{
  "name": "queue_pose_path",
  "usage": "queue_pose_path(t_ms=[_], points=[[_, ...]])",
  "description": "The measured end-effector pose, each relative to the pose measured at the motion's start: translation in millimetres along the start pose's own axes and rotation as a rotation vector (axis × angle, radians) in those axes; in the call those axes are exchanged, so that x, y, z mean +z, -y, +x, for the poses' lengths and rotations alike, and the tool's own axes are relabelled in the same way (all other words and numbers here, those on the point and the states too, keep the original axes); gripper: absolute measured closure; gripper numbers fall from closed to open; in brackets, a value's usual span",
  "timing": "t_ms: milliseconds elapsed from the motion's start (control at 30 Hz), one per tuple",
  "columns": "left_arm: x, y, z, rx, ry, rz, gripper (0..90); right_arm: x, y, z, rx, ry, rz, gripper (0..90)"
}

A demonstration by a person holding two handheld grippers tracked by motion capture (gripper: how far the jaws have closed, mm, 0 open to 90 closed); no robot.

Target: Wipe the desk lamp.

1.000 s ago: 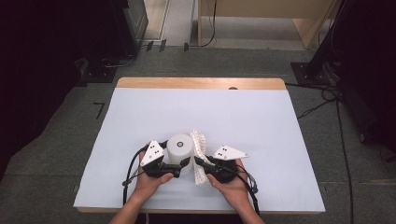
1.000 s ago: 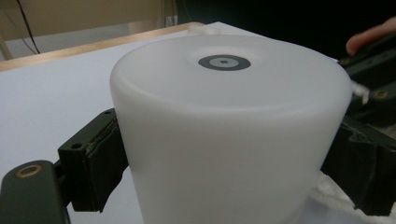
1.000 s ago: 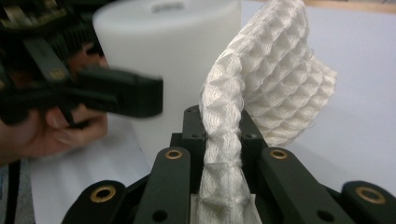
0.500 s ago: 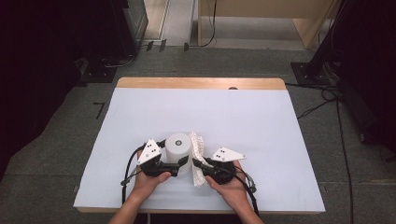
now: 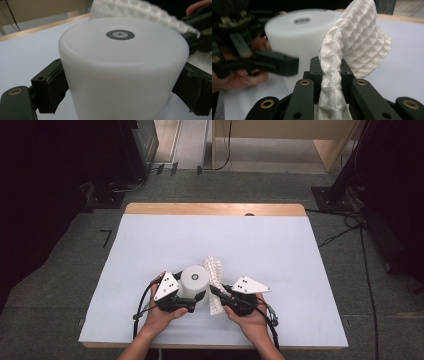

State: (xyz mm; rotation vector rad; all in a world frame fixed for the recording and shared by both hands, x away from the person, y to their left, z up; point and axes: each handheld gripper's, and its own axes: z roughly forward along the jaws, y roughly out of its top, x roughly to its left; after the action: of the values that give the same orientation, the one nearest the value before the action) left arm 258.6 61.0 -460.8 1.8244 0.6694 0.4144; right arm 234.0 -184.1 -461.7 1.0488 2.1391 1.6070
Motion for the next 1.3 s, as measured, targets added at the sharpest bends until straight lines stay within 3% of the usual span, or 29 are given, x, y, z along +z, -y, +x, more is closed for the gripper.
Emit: queue_pose_path(t_ms=[100, 233, 367, 500, 633, 867, 967, 1067, 1200, 1300], points=[[-1.1, -0.3, 1.2, 0.005, -0.028, -0.008, 8.9, 8.6, 8.5, 0.8, 0.000, 0.000, 0.044, 79.0], [-2.8, -0.5, 1.7, 0.000, -0.029, -0.026, 8.9, 16.0, 16.6, 2.2, 0.004, 0.005, 0.087, 79.1], [-2.3, -0.3, 2.0, -0.006, -0.014, -0.021, 8.9, 14.5, 13.9, 2.5, -0.005, 0.008, 0.082, 79.1], [2.2, 1.7, -2.5, 0.018, -0.006, 0.012, 8.9, 6.4, 5.9, 3.4, -0.009, 0.027, 0.041, 79.1], [2.0, -0.3, -5.0, 0.024, -0.009, 0.000, 8.9, 1.0, 3.4, 1.8, -0.001, 0.029, 0.012, 79.1], [-7.3, -5.4, 0.9, 0.005, -0.017, -0.059, 8.9, 17.8, 18.4, 5.6, 0.004, 0.008, 0.096, 79.0], [-6.0, -4.5, 1.6, 0.001, -0.006, -0.045, 8.9, 19.0, 17.6, 7.6, -0.004, 0.012, 0.104, 79.0], [-2.7, -1.9, 0.0, -0.001, 0.007, -0.029, 8.9, 12.6, 12.2, 6.3, 0.000, 0.020, 0.077, 79.1], [1.4, -0.2, -3.7, 0.017, 0.015, -0.008, 8.9, -1.7, -1.0, 7.9, -0.015, 0.047, -0.002, 79.1], [1.2, -1.1, -5.0, 0.029, 0.003, -0.007, 8.9, -4.4, -2.5, 6.3, -0.009, 0.040, -0.016, 79.1]])
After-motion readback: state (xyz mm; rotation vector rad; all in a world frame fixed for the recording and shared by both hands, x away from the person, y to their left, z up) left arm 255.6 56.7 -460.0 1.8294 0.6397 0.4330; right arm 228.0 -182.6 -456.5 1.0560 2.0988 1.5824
